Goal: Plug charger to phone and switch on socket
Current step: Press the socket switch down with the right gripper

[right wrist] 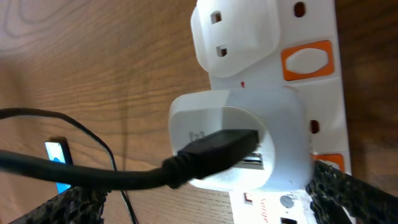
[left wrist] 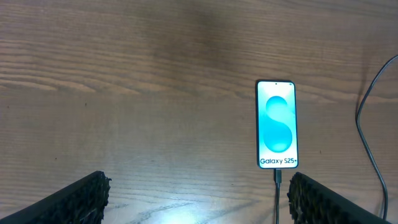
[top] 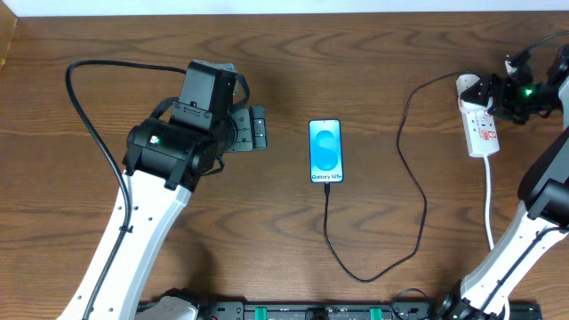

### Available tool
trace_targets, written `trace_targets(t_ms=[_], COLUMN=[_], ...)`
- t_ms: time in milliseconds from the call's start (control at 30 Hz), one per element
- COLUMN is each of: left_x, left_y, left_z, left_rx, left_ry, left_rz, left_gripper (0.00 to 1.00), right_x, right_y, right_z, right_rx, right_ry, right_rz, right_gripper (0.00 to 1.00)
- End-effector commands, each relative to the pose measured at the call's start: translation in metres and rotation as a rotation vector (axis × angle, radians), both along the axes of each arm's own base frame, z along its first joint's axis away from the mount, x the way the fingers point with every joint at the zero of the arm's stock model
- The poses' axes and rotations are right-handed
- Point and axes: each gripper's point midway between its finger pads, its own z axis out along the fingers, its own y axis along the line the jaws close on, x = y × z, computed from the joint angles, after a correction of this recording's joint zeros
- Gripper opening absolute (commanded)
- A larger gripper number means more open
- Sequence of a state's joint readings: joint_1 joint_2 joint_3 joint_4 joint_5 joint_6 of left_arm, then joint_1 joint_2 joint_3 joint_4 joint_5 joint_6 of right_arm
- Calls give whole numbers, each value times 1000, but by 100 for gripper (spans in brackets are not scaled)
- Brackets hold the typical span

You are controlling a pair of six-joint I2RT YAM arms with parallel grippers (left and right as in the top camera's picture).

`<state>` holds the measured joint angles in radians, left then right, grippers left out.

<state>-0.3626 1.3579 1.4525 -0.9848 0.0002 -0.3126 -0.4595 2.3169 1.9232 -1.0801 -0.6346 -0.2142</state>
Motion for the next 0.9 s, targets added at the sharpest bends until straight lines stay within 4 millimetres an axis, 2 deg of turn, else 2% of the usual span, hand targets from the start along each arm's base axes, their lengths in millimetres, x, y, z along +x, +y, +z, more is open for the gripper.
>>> trace_targets(t_ms=[0, 667, 867], left_x=[1, 1, 1], left_y=[4, 4, 4], left_z=[3, 3, 3], left_rx=[16, 16, 16], left_ry=[-14, -14, -14], left_rz=[-2, -2, -2], left_gripper=[92, 92, 92], right_x=[-2, -11, -8], right_y=[8, 13, 19], right_z=[-13, -29, -24], right_rx=[30, 52, 97], right_ry=[33, 65, 43], right_rz=[1, -11, -8], right_gripper=[100, 99, 99])
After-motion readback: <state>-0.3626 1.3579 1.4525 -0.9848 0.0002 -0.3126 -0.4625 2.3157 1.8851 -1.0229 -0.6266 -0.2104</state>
